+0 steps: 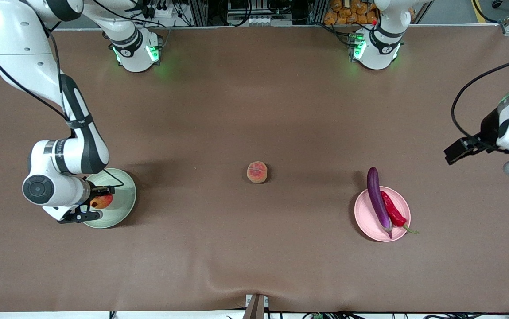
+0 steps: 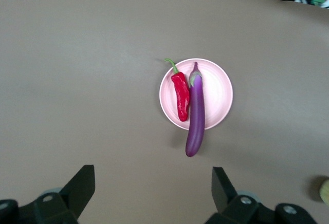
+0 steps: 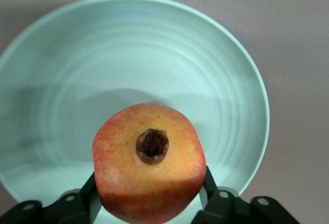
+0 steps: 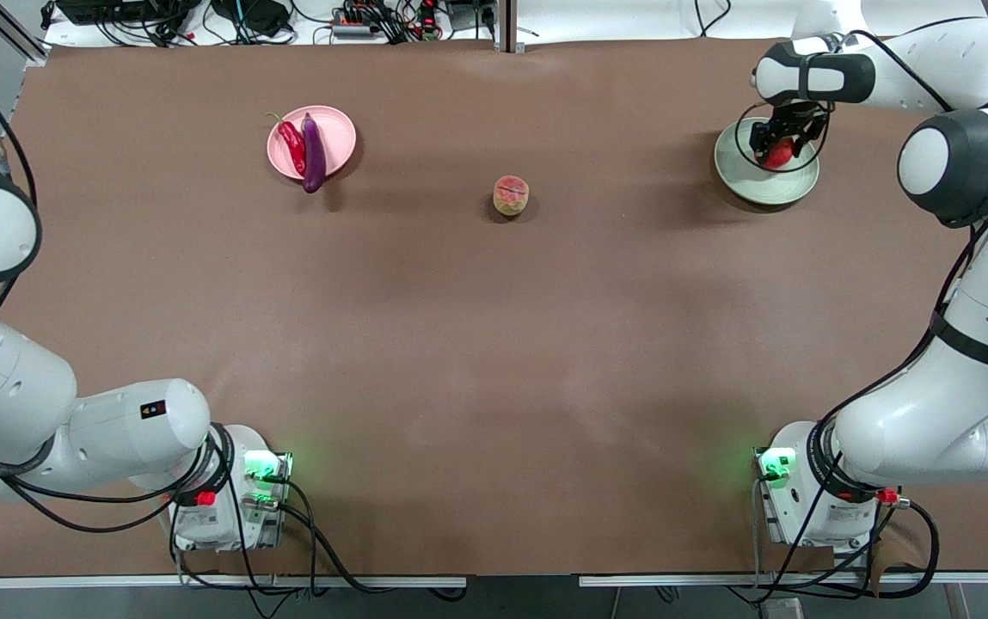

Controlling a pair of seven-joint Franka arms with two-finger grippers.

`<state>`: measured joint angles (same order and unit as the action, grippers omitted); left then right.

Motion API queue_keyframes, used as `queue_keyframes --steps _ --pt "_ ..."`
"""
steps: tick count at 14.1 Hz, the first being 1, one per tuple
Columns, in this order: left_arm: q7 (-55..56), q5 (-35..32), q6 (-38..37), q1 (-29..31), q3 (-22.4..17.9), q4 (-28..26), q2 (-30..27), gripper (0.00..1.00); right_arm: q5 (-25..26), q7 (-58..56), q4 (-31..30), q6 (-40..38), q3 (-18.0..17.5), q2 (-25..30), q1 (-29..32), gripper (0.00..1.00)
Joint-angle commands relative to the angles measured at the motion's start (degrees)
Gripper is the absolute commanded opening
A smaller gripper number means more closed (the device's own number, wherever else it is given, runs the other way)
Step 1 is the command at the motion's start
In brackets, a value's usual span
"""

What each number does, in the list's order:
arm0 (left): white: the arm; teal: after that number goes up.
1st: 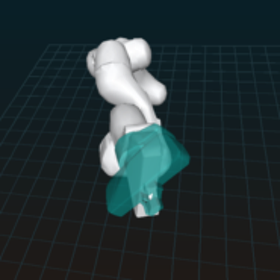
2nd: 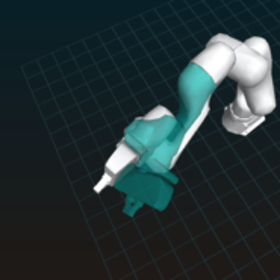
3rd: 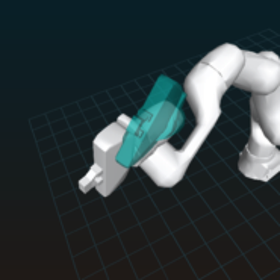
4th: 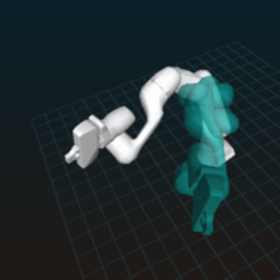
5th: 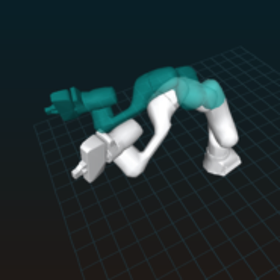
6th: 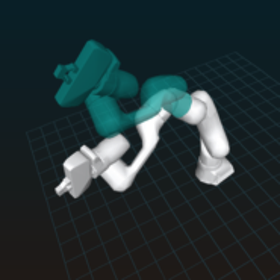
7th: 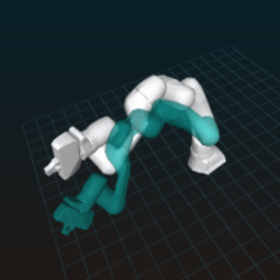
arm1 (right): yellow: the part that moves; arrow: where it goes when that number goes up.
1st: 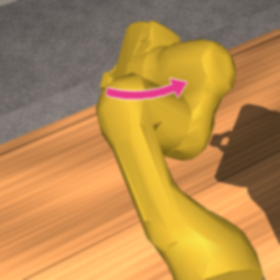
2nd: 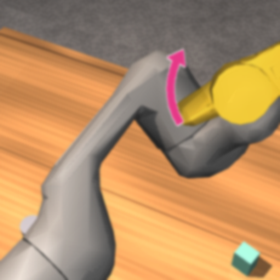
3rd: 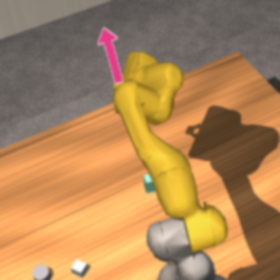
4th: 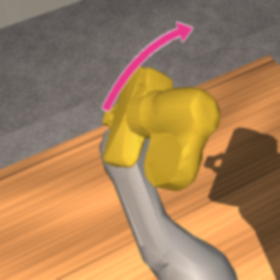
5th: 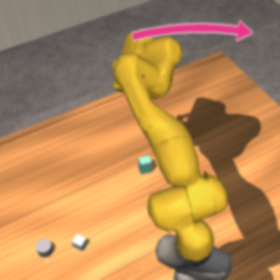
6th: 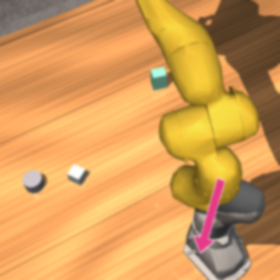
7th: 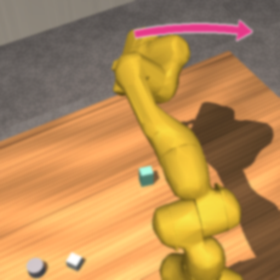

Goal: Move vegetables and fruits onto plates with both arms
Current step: 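Place the apple on the green plate and move the right gripper to the peach, then grasp the halved peach with the right gripper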

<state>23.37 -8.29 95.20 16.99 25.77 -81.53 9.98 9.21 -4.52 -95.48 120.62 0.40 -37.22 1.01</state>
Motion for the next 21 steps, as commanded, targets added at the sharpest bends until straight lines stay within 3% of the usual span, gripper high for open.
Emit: queue_keyframes --steps 1,4,6,8,9,16,18,21 --pt "-7.87 5.99 -1.07 1.30 -3.16 -1.08 -4.25 1.00 1.07 -1.28 1.26 -2.57 -2.50 1.88 -0.30 1.00" --pt "-9.83 6.79 -7.38 -11.15 -16.24 -1.96 -8.03 1.00 -2.77 2.56 4.76 -9.50 -7.41 4.17 -2.32 1.00" --pt "-12.63 8.02 -8.45 -13.74 -19.87 -4.24 -10.31 1.00 -10.22 11.59 7.76 -13.03 -9.18 4.00 -4.68 1.00" --pt "-13.26 8.02 -8.45 -14.01 -20.59 -6.53 -12.17 1.00 -16.83 19.43 8.03 -12.43 -9.28 3.82 -9.50 1.00" --pt "-13.26 8.02 -8.45 -14.01 -20.59 -6.71 -12.26 1.00 -17.64 23.12 8.03 -11.12 -9.19 3.73 -12.40 1.00" --pt "-13.26 8.02 -8.98 -13.65 -20.06 -7.50 -12.61 1.00 -16.94 55.29 8.03 10.82 -8.92 -0.21 -28.50 1.00" --pt "-13.35 8.02 -8.89 -13.57 -20.06 -8.20 -13.14 1.00 -16.94 58.04 8.03 16.55 -8.84 -2.32 -30.53 1.00" --pt "-13.35 8.02 -8.98 -13.57 -20.06 -8.38 -13.40 1.00 -16.77 58.22 9.34 17.72 -8.57 -5.75 -32.99 1.00"
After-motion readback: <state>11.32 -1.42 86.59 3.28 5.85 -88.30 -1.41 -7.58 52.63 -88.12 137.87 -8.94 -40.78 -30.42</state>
